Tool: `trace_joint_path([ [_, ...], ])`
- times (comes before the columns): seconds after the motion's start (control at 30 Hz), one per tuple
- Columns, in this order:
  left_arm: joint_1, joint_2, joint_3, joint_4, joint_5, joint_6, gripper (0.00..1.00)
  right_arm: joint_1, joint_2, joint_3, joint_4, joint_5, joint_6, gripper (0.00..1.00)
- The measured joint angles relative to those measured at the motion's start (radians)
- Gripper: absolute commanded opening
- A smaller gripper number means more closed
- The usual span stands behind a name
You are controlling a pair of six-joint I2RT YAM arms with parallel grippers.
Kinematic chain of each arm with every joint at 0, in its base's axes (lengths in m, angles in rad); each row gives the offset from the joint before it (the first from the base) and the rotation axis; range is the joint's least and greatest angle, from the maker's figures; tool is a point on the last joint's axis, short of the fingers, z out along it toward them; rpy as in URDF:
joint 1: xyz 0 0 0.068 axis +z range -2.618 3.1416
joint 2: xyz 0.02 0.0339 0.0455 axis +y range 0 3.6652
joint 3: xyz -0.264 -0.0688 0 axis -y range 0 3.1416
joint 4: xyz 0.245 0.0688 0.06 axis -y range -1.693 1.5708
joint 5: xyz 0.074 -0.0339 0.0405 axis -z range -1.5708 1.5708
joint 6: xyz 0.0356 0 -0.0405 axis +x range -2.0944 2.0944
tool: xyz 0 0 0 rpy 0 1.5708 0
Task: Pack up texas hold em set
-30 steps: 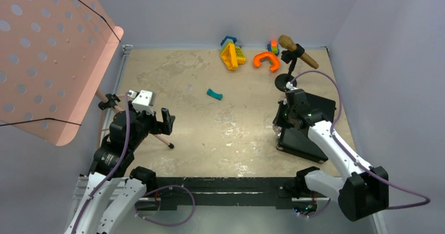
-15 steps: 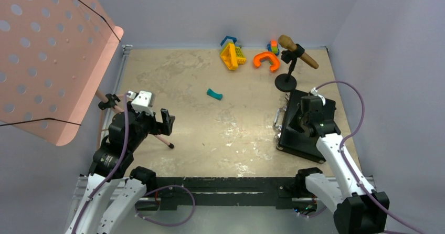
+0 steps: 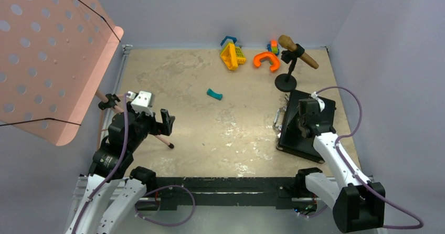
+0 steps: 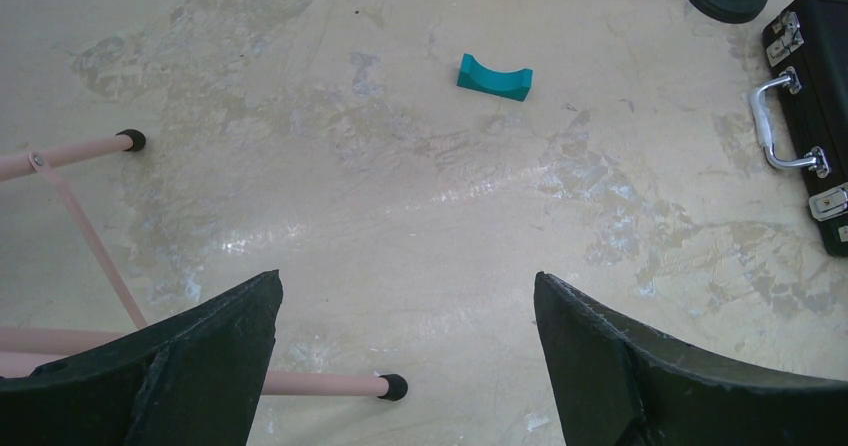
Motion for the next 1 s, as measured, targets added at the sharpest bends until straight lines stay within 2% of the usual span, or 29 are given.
trace_joint_path([
  [0.13, 0.0, -0.001, 0.0, 0.0, 0.0, 0.0, 0.99, 0.0, 0.004, 0.023, -0.027, 0.008, -0.026, 0.0],
  [0.2, 0.0, -0.001, 0.0, 0.0, 0.0, 0.0, 0.99, 0.0, 0.003, 0.056, -0.053, 0.014, -0.056, 0.05],
  [0.27, 0.0, -0.001, 0.0, 0.0, 0.0, 0.0, 0.99, 0.0, 0.005, 0.117, -0.074, 0.031, -0.095, 0.1],
  [0.4, 0.0, -0.002, 0.0, 0.0, 0.0, 0.0, 0.99, 0.0, 0.056, 0.281, -0.076, 0.049, -0.161, 0.11],
  [0.5, 0.0, -0.002, 0.0, 0.0, 0.0, 0.0, 0.99, 0.0, 0.138, 0.378, -0.055, 0.061, -0.194, 0.11],
  [0.73, 0.0, -0.001, 0.0, 0.0, 0.0, 0.0, 0.99, 0.0, 0.381, 0.442, 0.03, 0.078, -0.235, 0.0],
  [1.0, 0.0, -0.001, 0.0, 0.0, 0.0, 0.0, 0.99, 0.0, 0.618, 0.53, 0.096, 0.084, -0.256, 0.0],
])
